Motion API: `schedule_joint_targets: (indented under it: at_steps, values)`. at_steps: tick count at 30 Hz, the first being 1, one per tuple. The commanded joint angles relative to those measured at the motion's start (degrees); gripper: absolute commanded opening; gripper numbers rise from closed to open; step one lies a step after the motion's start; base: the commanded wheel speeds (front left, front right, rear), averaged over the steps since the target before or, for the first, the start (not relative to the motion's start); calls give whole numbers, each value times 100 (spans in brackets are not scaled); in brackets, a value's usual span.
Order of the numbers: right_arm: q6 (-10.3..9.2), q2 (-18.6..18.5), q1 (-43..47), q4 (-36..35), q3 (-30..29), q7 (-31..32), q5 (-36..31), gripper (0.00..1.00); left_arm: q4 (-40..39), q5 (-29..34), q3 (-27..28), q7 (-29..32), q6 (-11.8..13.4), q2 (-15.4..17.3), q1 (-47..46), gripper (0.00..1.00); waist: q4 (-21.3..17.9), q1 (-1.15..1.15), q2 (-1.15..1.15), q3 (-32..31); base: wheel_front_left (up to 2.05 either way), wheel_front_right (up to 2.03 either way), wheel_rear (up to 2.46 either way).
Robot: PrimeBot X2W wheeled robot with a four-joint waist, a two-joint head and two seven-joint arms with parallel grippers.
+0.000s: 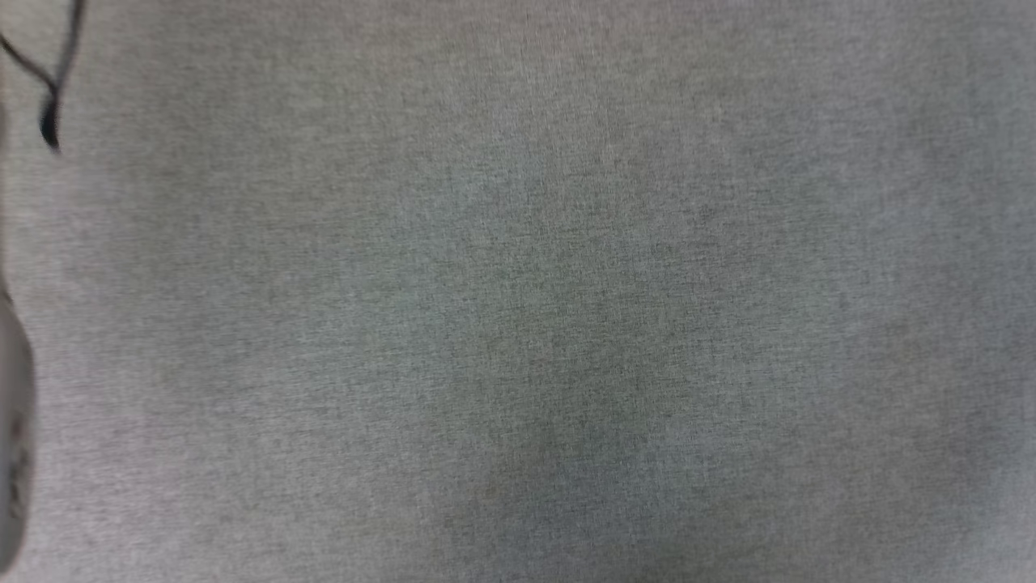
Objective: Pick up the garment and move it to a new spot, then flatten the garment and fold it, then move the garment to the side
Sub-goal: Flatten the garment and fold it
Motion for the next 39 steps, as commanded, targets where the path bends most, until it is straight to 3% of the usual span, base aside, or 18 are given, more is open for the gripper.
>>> schedule_joint_targets:
  at_steps: [1,7,13,22,28,39]
  values:
    - [-5,-69,221,9,102,-106,58,0,60,-73,12,-92,-56,7,252,0,33,-1,0,-129,0,0,0]
    - [-6,-263,1250,-145,438,-376,509,0,-20,-292,143,-319,-153,22,1451,0,122,-1,0,-567,0,0,0]
    - [-5,-469,2701,-563,658,-549,887,0,-714,-543,429,-390,-106,37,3228,0,197,-1,0,-1070,0,0,0]
    - [-8,-531,4984,-1243,335,-718,1236,0,-2317,-756,903,-385,322,-134,6103,0,293,-1,0,-1886,0,0,0]
    - [-8,-478,6579,-1742,-97,-644,1194,0,-3286,-848,1096,-343,810,-166,7805,0,357,-1,0,-2451,0,0,0]
    - [-7,-46,9076,-3016,-1157,205,651,0,-5007,-696,1022,358,1627,-43,9994,0,427,-1,0,-3154,0,0,0]
